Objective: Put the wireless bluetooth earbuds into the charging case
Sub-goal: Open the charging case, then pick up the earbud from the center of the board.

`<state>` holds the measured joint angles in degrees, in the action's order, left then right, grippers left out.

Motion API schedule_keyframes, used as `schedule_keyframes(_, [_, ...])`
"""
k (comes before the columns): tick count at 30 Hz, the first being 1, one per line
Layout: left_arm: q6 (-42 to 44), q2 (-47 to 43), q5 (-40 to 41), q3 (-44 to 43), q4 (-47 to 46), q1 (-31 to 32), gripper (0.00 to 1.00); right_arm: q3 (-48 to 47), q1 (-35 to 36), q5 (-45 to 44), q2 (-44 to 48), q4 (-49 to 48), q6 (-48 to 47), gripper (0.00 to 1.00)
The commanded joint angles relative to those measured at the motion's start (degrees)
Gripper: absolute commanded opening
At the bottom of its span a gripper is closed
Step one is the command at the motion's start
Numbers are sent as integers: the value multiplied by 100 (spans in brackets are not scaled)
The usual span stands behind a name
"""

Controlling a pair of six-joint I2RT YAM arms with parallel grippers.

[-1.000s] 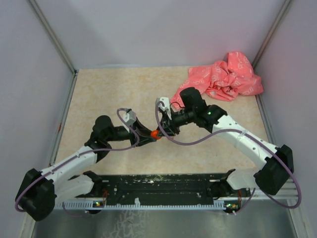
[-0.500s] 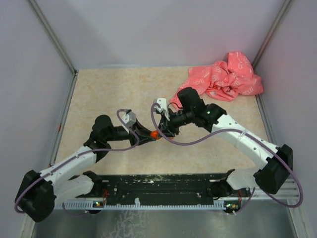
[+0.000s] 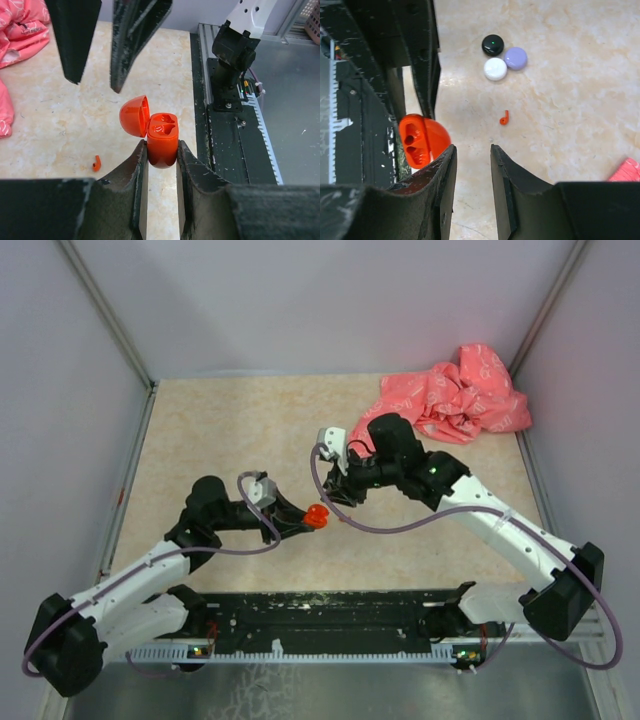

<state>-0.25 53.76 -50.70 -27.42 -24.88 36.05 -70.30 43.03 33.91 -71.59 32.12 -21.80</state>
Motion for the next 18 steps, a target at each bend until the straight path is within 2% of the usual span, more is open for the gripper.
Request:
schedule_keyframes(1, [261, -169, -137, -190, 289, 77, 0, -138, -30, -420, 106, -364, 96, 33])
schedule_keyframes(5, [192, -381, 321, -138, 406, 70, 0, -134, -31, -416, 50, -406, 225, 33])
schedule_keyframes(8, [9, -575, 1591, -200, 986, 69, 0, -110, -31, -447, 53, -560, 451, 33])
schedule_keyframes(12, [-81, -761, 2441, -349, 1623, 69, 0, -8, -31, -900, -52, -782, 835, 34])
schedule_keyframes(15, [-22, -820, 2877, -514, 2163, 61, 0, 146, -31, -1522, -225, -974, 1242, 34])
schedule_keyframes(18, [77, -930, 2888, -613, 2491, 61, 0, 362, -31, -2021, -399, -1118, 1648, 34])
